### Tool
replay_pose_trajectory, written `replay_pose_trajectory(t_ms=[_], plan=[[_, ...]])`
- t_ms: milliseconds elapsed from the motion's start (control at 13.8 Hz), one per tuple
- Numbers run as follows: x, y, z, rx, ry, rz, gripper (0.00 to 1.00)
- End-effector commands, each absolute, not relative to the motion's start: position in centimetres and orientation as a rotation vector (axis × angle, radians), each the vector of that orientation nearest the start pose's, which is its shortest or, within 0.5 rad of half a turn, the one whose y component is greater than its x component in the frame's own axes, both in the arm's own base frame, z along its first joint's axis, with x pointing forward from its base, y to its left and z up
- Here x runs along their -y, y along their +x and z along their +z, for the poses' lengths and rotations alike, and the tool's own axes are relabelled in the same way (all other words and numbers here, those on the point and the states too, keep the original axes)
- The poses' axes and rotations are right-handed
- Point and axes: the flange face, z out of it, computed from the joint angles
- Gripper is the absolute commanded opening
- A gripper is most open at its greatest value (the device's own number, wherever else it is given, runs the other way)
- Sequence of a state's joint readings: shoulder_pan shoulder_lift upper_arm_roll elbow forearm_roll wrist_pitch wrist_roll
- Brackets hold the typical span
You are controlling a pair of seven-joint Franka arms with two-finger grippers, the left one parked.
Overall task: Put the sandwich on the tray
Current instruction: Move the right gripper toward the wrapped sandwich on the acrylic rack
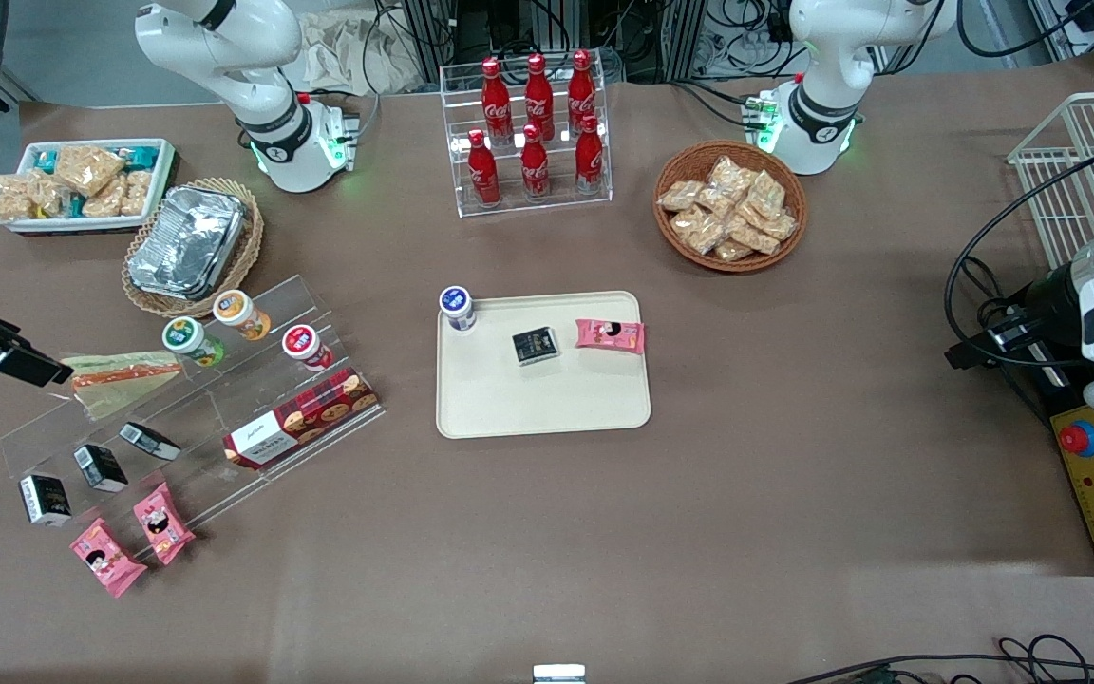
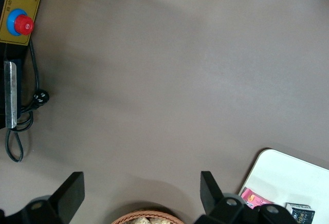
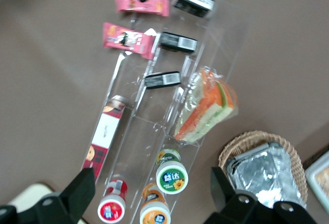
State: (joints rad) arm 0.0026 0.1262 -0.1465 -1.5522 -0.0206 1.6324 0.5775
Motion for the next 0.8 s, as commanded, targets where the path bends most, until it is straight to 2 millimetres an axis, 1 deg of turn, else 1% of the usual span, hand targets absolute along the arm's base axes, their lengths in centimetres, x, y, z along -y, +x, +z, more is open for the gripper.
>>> replay_pose_trajectory(t_ms=[0, 217, 290, 435, 507, 652, 725], plan=[[10.8, 58.6, 55.7, -1.365, -2.921, 0.096, 1.0], [13.4, 58.0, 54.3, -1.44, -2.881, 0.123, 1.0], [13.9, 58.0, 53.7, -1.449, -2.871, 0.112, 1.0], [15.2, 57.4, 51.6, -1.478, -2.815, 0.098, 1.0], [15.6, 57.1, 50.8, -1.484, -2.79, 0.085, 1.0], [16.0, 56.9, 49.3, -1.482, -2.787, 0.071, 1.0], [16.8, 56.5, 48.7, -1.491, -2.783, 0.07, 1.0]])
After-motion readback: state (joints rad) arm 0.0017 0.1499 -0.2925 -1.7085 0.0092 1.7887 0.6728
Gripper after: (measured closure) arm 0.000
